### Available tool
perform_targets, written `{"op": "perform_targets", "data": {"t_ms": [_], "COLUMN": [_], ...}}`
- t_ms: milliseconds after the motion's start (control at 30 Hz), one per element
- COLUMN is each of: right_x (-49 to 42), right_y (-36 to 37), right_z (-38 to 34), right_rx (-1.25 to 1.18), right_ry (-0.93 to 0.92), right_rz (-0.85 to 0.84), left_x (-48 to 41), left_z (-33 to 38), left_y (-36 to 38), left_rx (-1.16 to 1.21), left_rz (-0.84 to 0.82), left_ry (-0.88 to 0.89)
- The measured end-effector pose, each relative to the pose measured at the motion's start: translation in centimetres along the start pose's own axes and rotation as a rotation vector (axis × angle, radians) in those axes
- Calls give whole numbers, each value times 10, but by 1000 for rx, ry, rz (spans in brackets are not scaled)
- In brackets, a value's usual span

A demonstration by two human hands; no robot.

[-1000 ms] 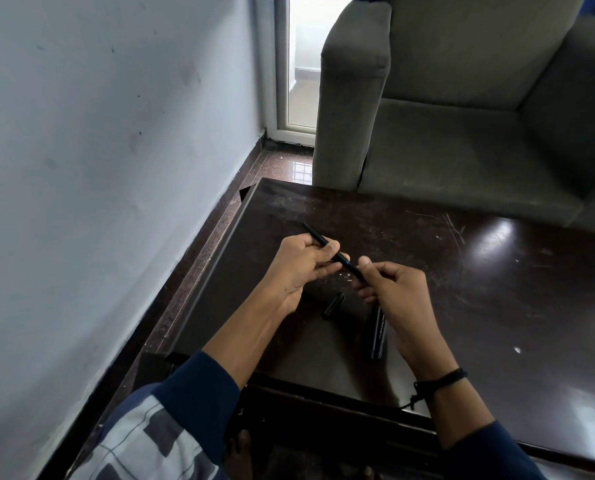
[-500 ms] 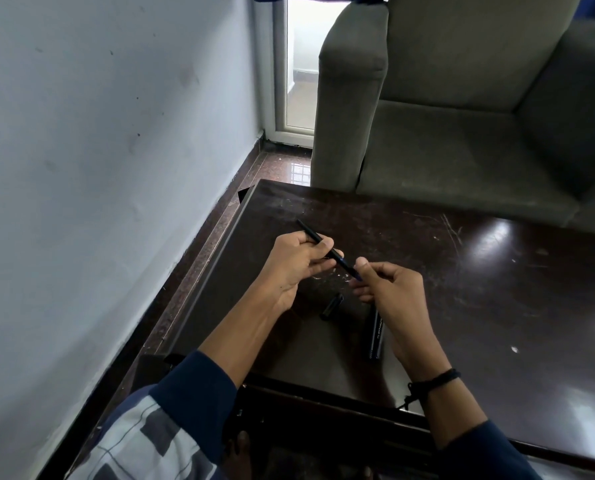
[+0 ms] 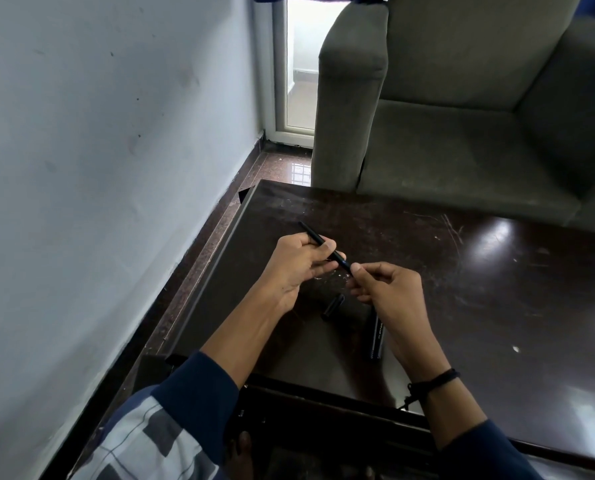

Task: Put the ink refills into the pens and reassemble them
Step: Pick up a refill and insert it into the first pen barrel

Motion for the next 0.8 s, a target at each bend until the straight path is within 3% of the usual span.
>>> {"op": "perform_targets", "data": {"t_ms": [800], "right_x": [-2], "right_y": [-1], "right_z": [1], "right_rx": [28], "right_ry": [-36], "right_rz": [21], "left_x": [2], "left_z": [1], "left_y": [1], "left_rx": [12], "left_rz": [-21], "left_ry": [-8]}}
Point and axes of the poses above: each hand's wrist, its own x-axis away from the middle knuckle, its own y-axis out of the palm, z = x × y, the point moved 10 cm from there along -x, towards the middle knuckle, and after that the axes turned 1 degree about -x, right-handed, at the moved point
